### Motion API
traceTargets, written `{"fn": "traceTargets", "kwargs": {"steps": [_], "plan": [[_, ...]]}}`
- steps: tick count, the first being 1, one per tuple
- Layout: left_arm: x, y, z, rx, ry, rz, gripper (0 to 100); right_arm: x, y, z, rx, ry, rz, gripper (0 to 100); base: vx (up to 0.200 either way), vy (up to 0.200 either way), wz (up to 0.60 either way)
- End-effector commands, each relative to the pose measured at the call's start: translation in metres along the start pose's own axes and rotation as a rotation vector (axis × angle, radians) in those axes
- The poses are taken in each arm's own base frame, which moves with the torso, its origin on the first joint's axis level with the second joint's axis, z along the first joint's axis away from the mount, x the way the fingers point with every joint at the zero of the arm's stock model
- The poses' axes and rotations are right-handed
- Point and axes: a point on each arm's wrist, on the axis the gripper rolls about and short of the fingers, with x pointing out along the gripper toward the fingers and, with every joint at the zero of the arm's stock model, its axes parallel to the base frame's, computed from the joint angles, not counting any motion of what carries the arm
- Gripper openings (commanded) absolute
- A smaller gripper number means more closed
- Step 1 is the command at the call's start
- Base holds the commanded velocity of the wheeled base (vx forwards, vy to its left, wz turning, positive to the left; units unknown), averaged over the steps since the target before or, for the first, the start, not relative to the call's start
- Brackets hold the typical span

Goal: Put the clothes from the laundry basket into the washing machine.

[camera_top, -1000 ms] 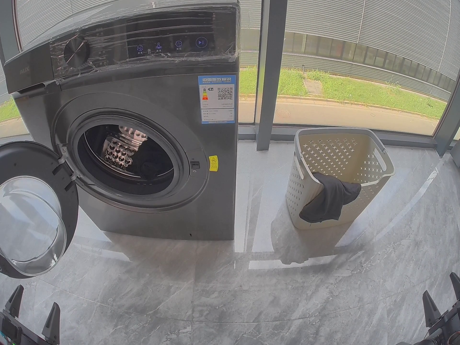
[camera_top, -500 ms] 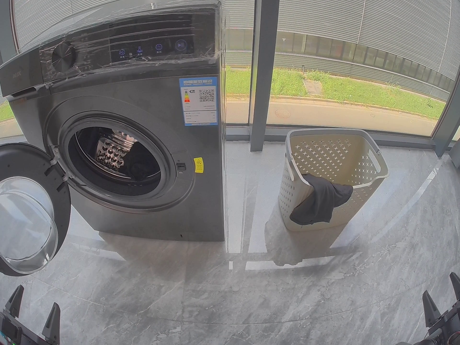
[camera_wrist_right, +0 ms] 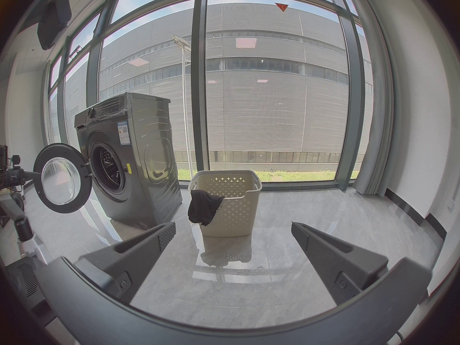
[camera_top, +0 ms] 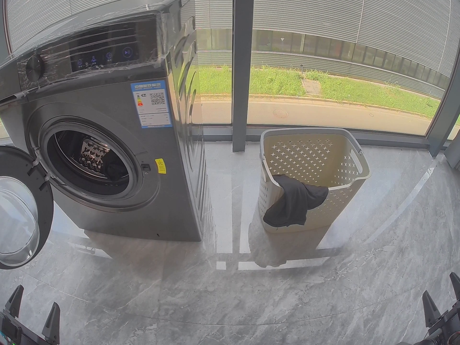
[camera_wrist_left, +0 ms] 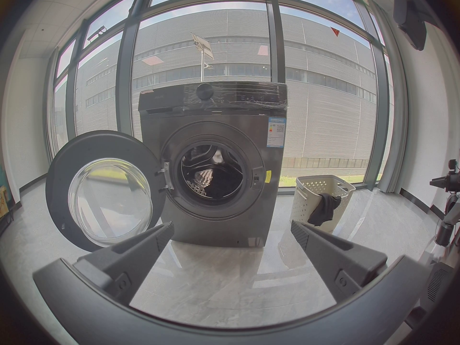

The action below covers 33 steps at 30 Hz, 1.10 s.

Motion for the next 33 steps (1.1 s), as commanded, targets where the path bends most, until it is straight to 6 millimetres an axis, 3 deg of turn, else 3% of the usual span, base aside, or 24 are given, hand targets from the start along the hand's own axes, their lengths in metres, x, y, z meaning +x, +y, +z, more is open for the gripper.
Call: {"fn": "traceTargets", "kwargs": {"steps": [1,11,23,33], "plan": [[0.0000,0.0001,-0.0048,0.000,0.001,0.000,100,-0.0007,0.0000,-0.0018,-0.001,-0.010,0.000,100,0.000,-0.200,0.00],[0.0000,0.0001,-0.0048,-0.002,0.001,-0.002,100,-0.0007,0.0000,-0.0018,-0.001,-0.010,0.000,100,0.000,-0.020,0.00],[0.0000,0.0001,-0.0048,-0.002,0.001,-0.002,100,-0.0007,0.0000,-0.0018,-0.001,-0.010,0.000,100,0.200,0.000,0.00],[0.0000,0.0001,-0.0048,-0.002,0.001,-0.002,100,-0.0007,0.0000,-0.0018,-0.001,-0.010,0.000,100,0.000,-0.020,0.00]]}}
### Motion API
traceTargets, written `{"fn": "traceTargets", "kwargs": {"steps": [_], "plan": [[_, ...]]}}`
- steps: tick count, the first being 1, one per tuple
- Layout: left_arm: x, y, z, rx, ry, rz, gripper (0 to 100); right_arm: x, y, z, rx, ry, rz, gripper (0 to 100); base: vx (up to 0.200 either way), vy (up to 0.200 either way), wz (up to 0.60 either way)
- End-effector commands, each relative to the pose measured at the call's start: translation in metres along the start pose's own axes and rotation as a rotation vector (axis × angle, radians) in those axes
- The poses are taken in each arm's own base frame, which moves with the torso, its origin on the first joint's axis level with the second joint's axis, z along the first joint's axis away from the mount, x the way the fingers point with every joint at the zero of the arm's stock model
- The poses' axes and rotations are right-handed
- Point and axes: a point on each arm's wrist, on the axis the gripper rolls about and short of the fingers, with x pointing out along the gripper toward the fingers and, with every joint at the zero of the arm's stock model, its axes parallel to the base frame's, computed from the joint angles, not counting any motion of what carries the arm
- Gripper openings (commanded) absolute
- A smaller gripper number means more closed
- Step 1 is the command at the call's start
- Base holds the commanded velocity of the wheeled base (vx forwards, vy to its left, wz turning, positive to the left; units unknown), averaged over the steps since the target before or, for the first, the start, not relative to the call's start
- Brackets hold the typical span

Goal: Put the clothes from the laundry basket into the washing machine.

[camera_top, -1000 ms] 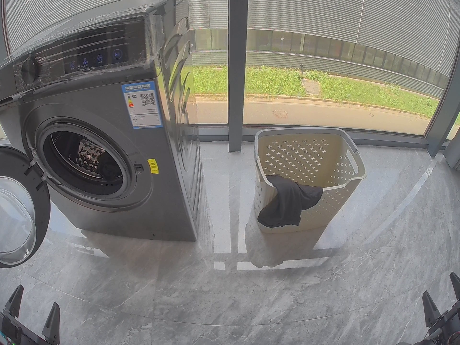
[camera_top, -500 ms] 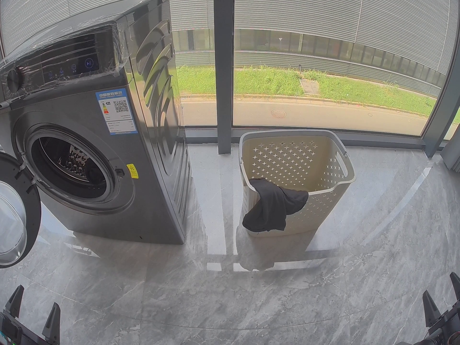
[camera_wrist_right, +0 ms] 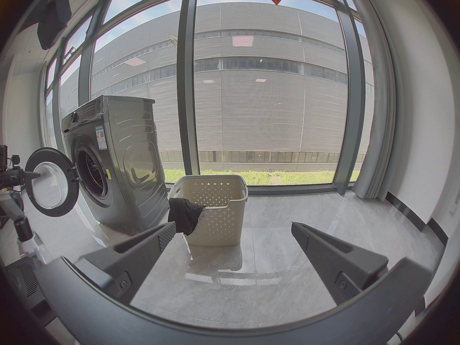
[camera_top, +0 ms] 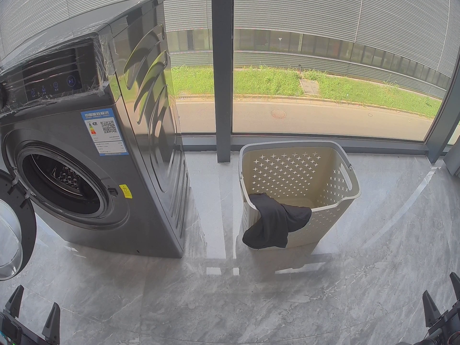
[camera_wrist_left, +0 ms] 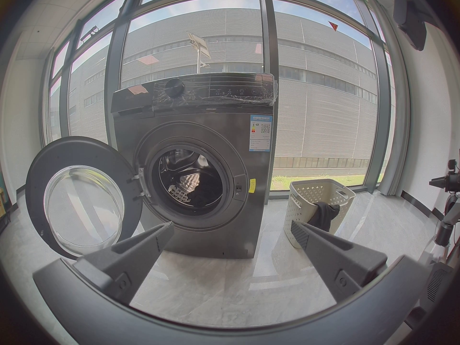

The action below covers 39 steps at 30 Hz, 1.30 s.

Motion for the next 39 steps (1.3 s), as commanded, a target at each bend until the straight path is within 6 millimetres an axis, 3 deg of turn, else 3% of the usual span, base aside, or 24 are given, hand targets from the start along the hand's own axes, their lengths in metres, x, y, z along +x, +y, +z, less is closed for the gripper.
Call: {"fn": "traceTargets", "kwargs": {"steps": [1,5,17,25,26,29,30,31,36,39], "plan": [[0.000,0.000,-0.005,0.000,0.000,0.000,100,-0.001,0.000,-0.002,0.000,-0.011,0.000,100,0.000,-0.200,0.00],[0.000,0.000,-0.005,0.000,0.000,0.001,100,-0.001,0.000,-0.002,0.000,-0.011,0.000,100,0.000,-0.200,0.00],[0.000,0.000,-0.005,0.001,0.000,-0.003,100,-0.001,0.000,-0.002,0.003,-0.009,-0.001,100,0.000,0.000,0.00],[0.000,0.000,-0.005,0.001,0.000,-0.002,100,-0.001,0.000,-0.002,0.003,-0.011,0.007,100,0.150,0.000,0.00],[0.000,0.000,-0.005,0.001,0.000,-0.002,100,-0.002,0.000,0.003,0.002,-0.038,0.006,100,0.000,0.000,0.00],[0.000,0.000,-0.005,0.000,0.000,0.000,100,-0.022,0.000,0.058,-0.009,-0.286,0.035,100,0.000,0.000,0.00],[0.000,0.000,-0.005,0.000,0.000,0.000,100,-0.023,0.000,0.061,-0.009,-0.295,0.038,100,0.000,0.000,0.00],[0.000,0.000,-0.005,0.006,0.000,-0.002,100,-0.027,0.000,0.082,-0.011,-0.291,0.102,100,0.000,0.000,0.00],[0.000,0.000,-0.005,0.007,0.000,0.000,100,0.014,0.004,0.069,0.007,0.103,0.413,100,0.000,0.000,0.00],[0.000,0.000,-0.005,0.001,0.000,-0.002,100,0.040,0.009,0.069,0.012,0.219,0.496,100,0.000,0.000,0.00]]}}
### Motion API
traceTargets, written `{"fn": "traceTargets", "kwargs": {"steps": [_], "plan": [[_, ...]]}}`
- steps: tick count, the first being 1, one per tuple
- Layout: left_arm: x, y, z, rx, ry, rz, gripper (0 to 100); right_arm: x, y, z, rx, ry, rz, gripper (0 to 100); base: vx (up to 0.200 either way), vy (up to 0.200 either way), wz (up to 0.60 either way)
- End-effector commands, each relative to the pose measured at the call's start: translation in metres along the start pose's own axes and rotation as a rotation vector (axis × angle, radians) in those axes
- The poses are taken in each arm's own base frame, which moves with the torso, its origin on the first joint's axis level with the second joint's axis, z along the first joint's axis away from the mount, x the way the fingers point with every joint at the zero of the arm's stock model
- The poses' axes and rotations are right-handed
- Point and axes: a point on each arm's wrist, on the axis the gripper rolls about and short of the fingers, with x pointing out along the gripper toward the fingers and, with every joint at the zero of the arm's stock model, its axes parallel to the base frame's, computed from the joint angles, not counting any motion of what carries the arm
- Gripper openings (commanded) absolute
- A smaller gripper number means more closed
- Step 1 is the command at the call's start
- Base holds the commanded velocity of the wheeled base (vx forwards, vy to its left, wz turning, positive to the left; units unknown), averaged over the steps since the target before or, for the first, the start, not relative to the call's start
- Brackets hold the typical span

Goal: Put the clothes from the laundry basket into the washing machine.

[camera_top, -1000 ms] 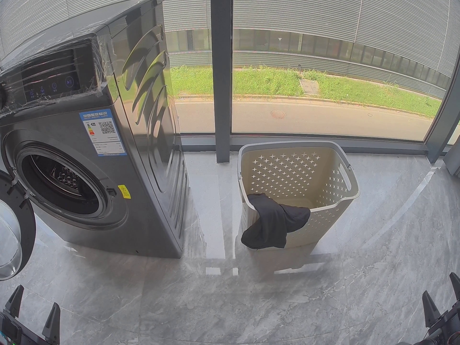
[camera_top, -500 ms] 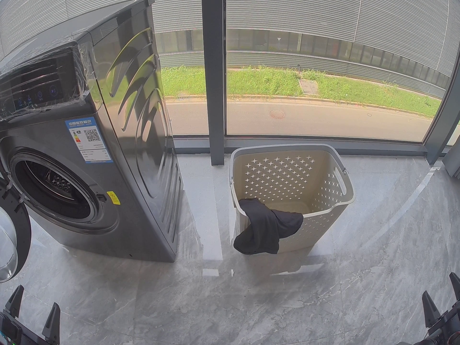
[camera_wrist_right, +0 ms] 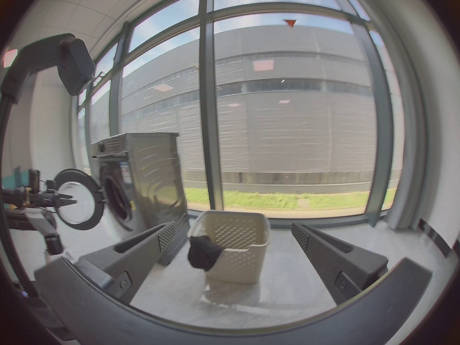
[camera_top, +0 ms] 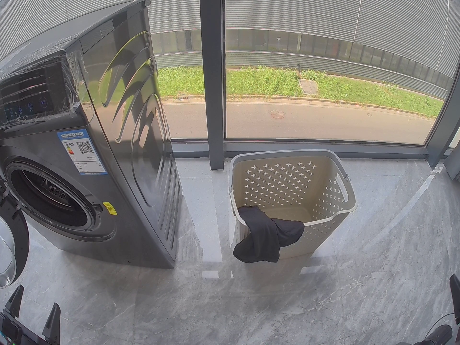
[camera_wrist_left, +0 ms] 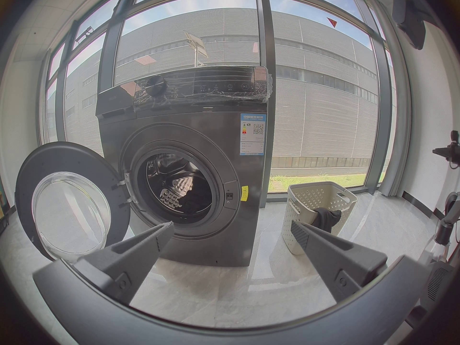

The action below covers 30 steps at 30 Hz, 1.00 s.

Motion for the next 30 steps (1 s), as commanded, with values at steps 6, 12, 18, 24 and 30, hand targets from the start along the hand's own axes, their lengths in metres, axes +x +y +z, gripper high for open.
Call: {"fn": "traceTargets", "kwargs": {"steps": [6,12,18,24,30], "plan": [[0.000,0.000,-0.005,-0.003,0.000,0.000,100,0.093,-0.003,-0.015,0.074,0.429,0.352,100,0.000,0.000,0.00],[0.000,0.000,-0.005,0.000,0.000,0.000,100,0.130,0.002,-0.027,0.127,0.543,0.393,100,0.000,0.000,0.00],[0.000,0.000,-0.005,0.011,0.000,-0.002,100,0.160,0.014,-0.039,0.211,0.623,0.429,100,0.000,0.000,0.00],[0.000,0.000,-0.005,0.012,0.000,-0.002,100,0.181,0.022,-0.056,0.257,0.740,0.415,100,0.000,0.000,0.00],[0.000,0.000,-0.005,0.017,0.000,-0.003,100,0.209,0.028,-0.077,0.258,0.786,0.373,100,0.000,0.000,0.00]]}}
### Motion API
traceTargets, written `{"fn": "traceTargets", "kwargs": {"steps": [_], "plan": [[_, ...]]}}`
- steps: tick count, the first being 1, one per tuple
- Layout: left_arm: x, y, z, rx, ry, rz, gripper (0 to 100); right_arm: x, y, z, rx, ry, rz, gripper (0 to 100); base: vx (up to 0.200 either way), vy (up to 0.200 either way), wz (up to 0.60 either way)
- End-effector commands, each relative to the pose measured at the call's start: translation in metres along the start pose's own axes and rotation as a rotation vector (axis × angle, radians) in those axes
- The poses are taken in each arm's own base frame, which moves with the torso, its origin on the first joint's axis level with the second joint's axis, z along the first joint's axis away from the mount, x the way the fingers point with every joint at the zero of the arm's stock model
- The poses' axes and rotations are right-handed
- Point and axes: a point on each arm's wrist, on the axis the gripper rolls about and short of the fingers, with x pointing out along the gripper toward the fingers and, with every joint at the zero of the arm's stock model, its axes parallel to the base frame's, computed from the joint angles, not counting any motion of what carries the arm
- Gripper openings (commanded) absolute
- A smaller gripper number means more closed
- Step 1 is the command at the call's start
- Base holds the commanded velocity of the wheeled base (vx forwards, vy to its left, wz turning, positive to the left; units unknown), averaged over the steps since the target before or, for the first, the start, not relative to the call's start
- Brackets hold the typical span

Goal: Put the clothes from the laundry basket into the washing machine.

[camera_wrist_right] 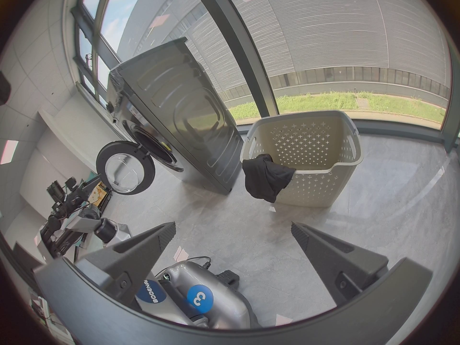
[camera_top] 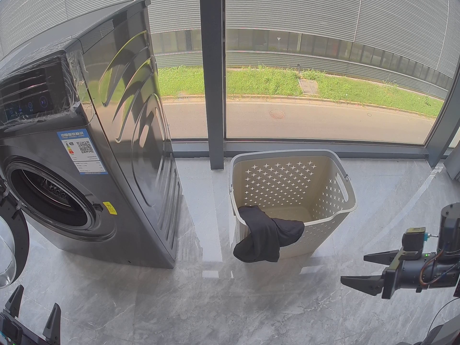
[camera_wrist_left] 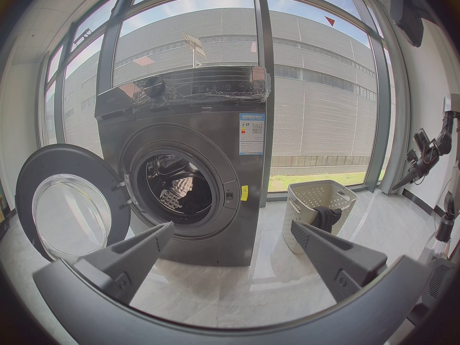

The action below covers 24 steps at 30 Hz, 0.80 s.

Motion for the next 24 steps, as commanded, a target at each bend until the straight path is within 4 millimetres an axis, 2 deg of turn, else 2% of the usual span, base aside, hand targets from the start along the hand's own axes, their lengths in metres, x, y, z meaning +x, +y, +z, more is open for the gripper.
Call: {"fn": "traceTargets", "kwargs": {"steps": [1,3,4,5,6,7,15,24], "plan": [[0.000,0.000,-0.005,0.003,0.000,-0.001,100,0.048,-0.014,-0.007,0.044,0.119,-0.047,100,0.000,0.000,0.00],[0.000,0.000,-0.005,0.001,0.000,0.001,100,0.063,-0.020,-0.008,0.046,0.125,-0.065,100,0.000,0.000,0.00],[0.000,0.000,-0.005,0.001,0.000,0.001,100,0.063,-0.020,-0.008,0.046,0.125,-0.065,100,0.000,0.000,0.00],[0.000,0.000,-0.005,0.003,0.000,-0.001,100,0.076,-0.024,-0.009,0.044,0.121,-0.080,100,0.000,0.000,0.00],[0.000,0.000,-0.005,0.003,0.000,-0.001,100,0.078,-0.025,-0.010,0.044,0.121,-0.083,100,0.000,0.000,0.00],[0.000,0.000,-0.005,0.008,0.000,-0.001,100,0.093,-0.029,-0.012,0.047,0.112,-0.099,100,0.000,0.000,0.00],[0.000,0.000,-0.005,0.009,0.000,-0.007,100,0.127,-0.030,-0.020,0.073,0.092,-0.092,100,0.000,0.000,0.00],[0.000,0.000,-0.005,0.006,0.000,-0.008,100,0.166,-0.041,-0.024,0.071,0.093,-0.111,100,0.000,0.000,0.00]]}}
